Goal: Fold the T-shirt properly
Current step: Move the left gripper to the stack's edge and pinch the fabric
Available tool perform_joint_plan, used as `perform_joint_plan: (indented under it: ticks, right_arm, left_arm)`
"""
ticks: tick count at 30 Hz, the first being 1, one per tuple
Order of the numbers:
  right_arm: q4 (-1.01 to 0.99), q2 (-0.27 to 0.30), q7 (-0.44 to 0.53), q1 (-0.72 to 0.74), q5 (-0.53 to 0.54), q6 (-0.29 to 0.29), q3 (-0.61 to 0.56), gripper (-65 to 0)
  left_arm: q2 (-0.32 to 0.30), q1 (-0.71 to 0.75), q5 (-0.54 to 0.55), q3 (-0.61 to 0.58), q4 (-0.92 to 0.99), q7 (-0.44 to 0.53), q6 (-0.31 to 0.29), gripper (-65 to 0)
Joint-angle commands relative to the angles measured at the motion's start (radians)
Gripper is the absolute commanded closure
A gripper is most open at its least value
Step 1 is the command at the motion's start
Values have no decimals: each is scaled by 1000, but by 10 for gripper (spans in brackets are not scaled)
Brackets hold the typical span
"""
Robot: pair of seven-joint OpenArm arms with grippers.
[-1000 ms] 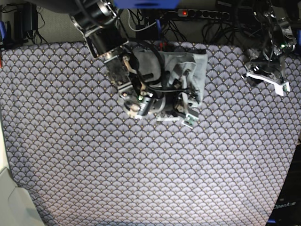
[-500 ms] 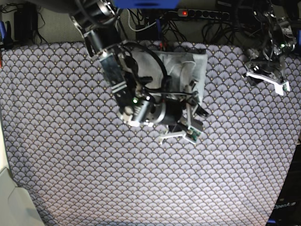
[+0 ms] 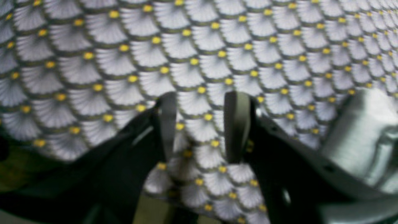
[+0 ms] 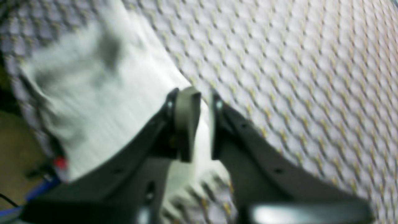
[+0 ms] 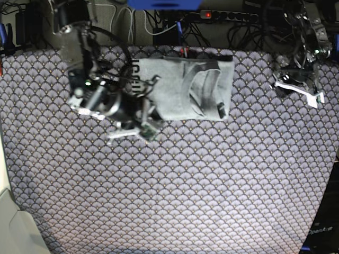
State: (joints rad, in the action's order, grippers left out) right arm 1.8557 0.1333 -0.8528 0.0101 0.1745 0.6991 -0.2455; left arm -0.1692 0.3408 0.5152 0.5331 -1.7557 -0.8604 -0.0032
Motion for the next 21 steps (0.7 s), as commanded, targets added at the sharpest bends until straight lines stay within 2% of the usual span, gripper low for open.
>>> perform_joint_plan:
  ticks: [1,4,7,9,11,13,15,21]
  right_arm:
    - [20,13,27,9,15,-1,35,-17]
    - [22,56,25,-32,17,-1,137,0]
    - [22,78,27,-63,17,-1,212,0]
    - [22,76,27,-78,15,-1,259,0]
    - [22,72,23,-80,15,-1,292,0]
    - [22,72,22,-81,15,-1,305,0]
    - [19,72,22,-81,15,-1,305,0]
    - [14,72,20,-83,13,-1,305,0]
  left_arm:
    - [-8,-1,18,3,-17,11,-2,-245]
    - [-6,17,59,3,-19,8,-2,-243]
    - [-13,63,87,-23,-49,-43,-2,-231]
    - [-13,91,93,-60,-109,-87,-2,-156]
    - [-13,114,93,-95,-157,-112,-2,-111]
    - [-14,137,90,-121,-189,-122,-2,-74]
    - [-14,154,89,-143,-194,-125,-1,-8]
    - [-6,205,89,-215,-192,-125,7,-4]
